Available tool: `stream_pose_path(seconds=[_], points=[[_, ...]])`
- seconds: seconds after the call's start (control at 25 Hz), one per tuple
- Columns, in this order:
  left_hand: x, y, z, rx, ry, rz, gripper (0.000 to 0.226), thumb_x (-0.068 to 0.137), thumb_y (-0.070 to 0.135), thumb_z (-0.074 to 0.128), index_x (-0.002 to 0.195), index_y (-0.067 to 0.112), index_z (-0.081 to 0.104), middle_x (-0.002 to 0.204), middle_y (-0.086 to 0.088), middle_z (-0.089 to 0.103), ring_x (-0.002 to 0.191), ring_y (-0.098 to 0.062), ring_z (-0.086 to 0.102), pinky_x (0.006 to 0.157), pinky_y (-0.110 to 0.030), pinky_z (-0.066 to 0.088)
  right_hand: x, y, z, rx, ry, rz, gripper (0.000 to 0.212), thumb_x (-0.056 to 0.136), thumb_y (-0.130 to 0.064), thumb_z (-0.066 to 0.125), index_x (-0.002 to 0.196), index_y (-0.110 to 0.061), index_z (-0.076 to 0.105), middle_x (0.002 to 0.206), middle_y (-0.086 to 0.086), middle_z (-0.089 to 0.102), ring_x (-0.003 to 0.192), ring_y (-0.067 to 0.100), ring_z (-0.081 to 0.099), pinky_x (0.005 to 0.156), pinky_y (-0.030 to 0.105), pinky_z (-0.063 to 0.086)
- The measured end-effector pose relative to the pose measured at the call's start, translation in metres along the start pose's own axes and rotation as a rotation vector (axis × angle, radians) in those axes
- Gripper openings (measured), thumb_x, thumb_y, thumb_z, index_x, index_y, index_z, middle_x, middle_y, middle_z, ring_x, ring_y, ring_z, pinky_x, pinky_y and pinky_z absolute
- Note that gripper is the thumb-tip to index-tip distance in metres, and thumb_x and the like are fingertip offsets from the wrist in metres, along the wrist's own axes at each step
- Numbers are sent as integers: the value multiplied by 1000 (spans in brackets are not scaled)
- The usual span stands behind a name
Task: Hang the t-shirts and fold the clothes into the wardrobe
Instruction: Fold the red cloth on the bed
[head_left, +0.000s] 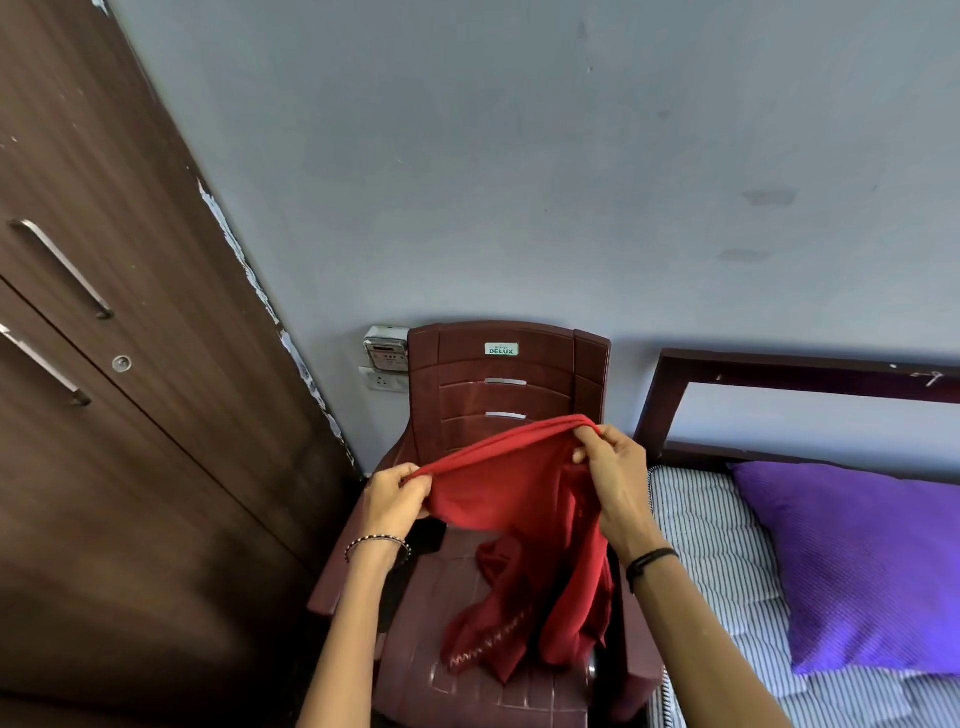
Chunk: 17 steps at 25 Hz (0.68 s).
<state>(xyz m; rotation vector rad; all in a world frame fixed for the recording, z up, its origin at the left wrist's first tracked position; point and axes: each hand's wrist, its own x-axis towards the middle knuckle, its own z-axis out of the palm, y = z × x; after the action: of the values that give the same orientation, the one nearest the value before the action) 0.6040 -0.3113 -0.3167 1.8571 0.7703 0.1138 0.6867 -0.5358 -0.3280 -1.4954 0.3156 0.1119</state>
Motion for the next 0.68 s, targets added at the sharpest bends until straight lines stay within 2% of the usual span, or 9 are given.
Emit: stream_pose_path(seconds=[0.08,0.12,0.24,0.32,0.4,0.48,0.56,0.68], points=[[-1,6,3,-340,-58,-89,31,80,-9,50,61,11,65,55,0,55,62,-18,51,56,-28,53,2,6,-4,-129,-48,38,11,82,-24,74,72,-21,71,63,-1,70,61,15,59,69,40,47],[-1,10,4,-449,-68,-116,29,77,-7,53,60,12,67,55,0,55,61,-16,49,55,-27,49,3,9,-5,-189,-80,47,4,78,-22,76,76,-20,72,66,2,72,63,16,62,70,41,50],[-5,25,8,-660,-103,-217,9,59,9,63,52,15,66,56,-2,54,55,-16,46,55,-25,36,1,13,-4,-304,-134,61,15,75,-18,80,88,-18,72,78,5,75,74,19,67,73,35,52],[-6,28,12,-588,-97,-247,8,63,13,72,56,14,68,59,-4,59,53,-17,51,56,-26,38,-2,13,-3,-403,-150,13,26,79,-19,82,100,-17,67,88,0,73,81,16,68,75,29,52],[-8,28,18,-415,-74,-208,10,74,14,76,67,10,71,67,-7,63,62,-19,56,60,-28,41,-2,13,-2,-541,-186,-70,38,82,-16,78,115,-16,59,98,0,71,92,18,67,86,33,53],[-12,29,26,-320,-70,-144,9,76,15,78,76,8,72,72,-7,65,70,-18,57,66,-29,43,-4,10,1,-628,-232,-135,46,86,-9,74,126,-13,52,98,-1,67,95,19,64,90,31,50],[-17,36,32,-337,-29,-95,9,72,11,82,73,14,74,70,-1,69,69,-16,61,70,-28,48,-7,7,4,-649,-245,-182,53,85,-8,77,131,-13,51,96,-2,66,93,16,63,85,24,48],[-20,50,39,-449,7,-41,15,70,4,83,74,17,76,68,2,73,65,-9,66,70,-22,54,-11,0,6,-557,-205,-220,57,79,-12,86,127,-16,57,101,1,69,93,16,66,85,26,51]])
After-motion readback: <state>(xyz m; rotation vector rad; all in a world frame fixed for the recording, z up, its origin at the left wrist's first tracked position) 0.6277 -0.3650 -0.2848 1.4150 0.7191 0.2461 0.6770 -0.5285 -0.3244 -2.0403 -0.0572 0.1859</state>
